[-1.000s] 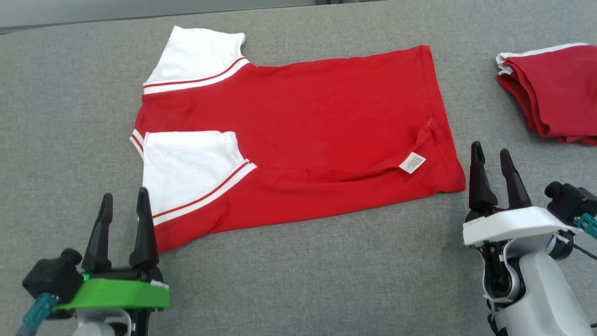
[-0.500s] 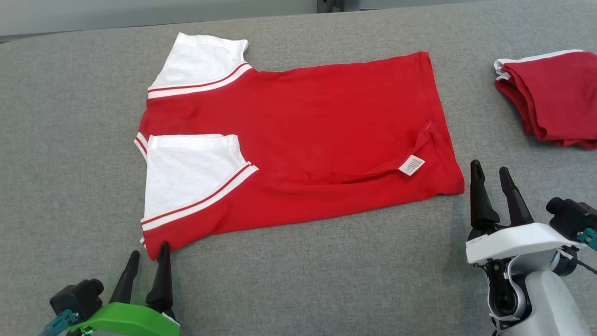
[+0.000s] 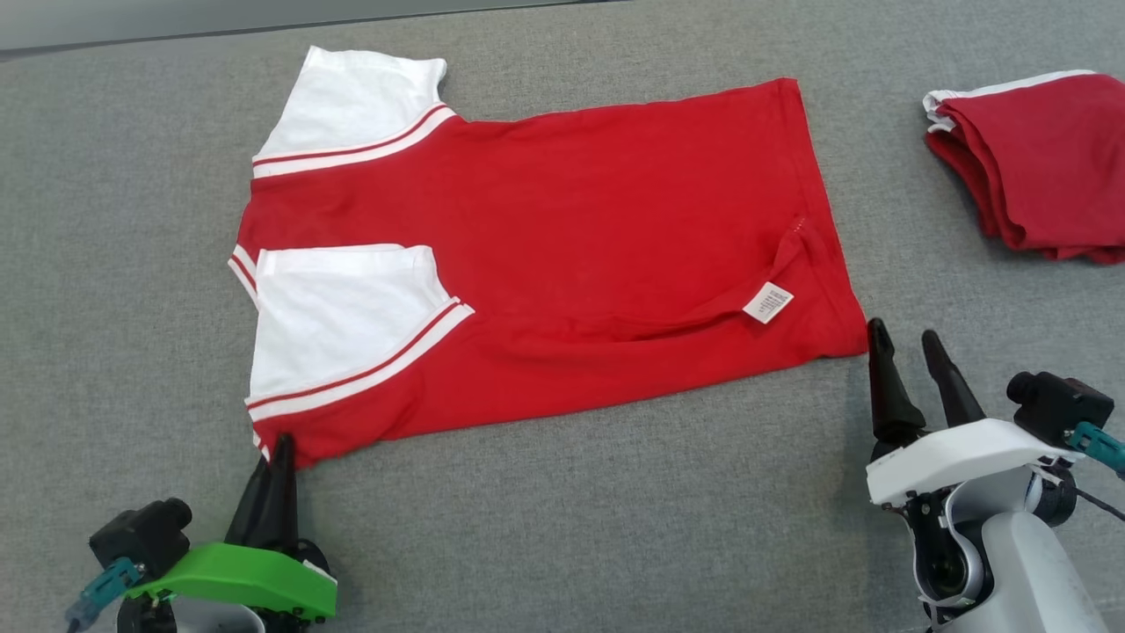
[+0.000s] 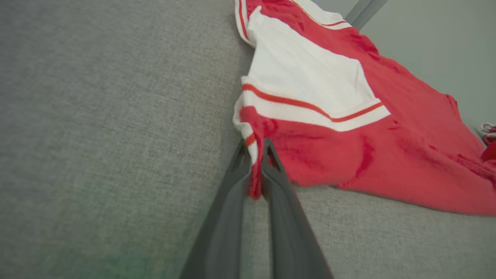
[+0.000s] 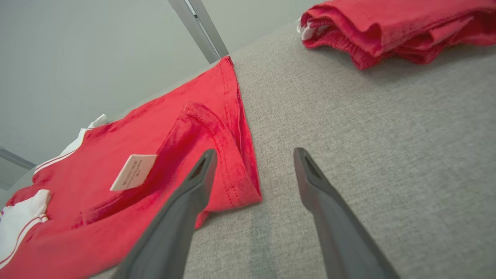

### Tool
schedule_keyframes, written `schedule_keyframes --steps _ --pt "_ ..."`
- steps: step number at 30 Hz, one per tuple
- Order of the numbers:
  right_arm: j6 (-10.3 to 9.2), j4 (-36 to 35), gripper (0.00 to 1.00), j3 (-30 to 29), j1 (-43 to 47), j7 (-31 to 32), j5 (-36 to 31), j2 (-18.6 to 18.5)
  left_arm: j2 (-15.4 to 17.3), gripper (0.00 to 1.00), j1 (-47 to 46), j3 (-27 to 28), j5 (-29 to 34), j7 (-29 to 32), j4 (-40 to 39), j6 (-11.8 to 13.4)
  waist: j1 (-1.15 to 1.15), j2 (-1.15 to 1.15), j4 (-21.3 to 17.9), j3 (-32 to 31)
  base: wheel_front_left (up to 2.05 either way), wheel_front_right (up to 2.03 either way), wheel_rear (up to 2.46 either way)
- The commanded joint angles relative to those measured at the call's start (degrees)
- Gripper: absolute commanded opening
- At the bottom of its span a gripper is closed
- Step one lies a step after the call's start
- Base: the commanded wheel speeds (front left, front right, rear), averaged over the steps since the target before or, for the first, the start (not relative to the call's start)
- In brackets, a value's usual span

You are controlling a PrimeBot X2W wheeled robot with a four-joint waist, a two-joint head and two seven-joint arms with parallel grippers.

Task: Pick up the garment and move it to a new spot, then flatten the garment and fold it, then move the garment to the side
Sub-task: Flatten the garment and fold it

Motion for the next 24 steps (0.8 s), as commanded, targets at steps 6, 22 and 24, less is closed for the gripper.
schedule_keyframes --steps 6,22,24 --pt "0.02 4.9 1.00 0.2 -2.7 1.6 1.1 -0.2 1.0 0.00 -1.2 0.0 1.1 -2.9 -3.8 -0.3 0.00 0.00 1.6 -0.1 0.00 0.00 0.00" --pt "0.02 15.0 0.00 1.6 -6.7 0.1 -1.3 -0.2 2.1 0.00 0.7 -1.6 2.2 -3.8 -8.2 0.0 0.00 0.00 2.7 -2.2 0.00 0.00 0.00" --pt "0.02 13.7 0.00 0.8 -5.5 -0.1 0.1 -0.2 2.6 0.00 1.4 -1.8 2.3 -4.1 -9.5 -0.1 0.00 0.00 2.7 -3.0 0.00 0.00 0.00"
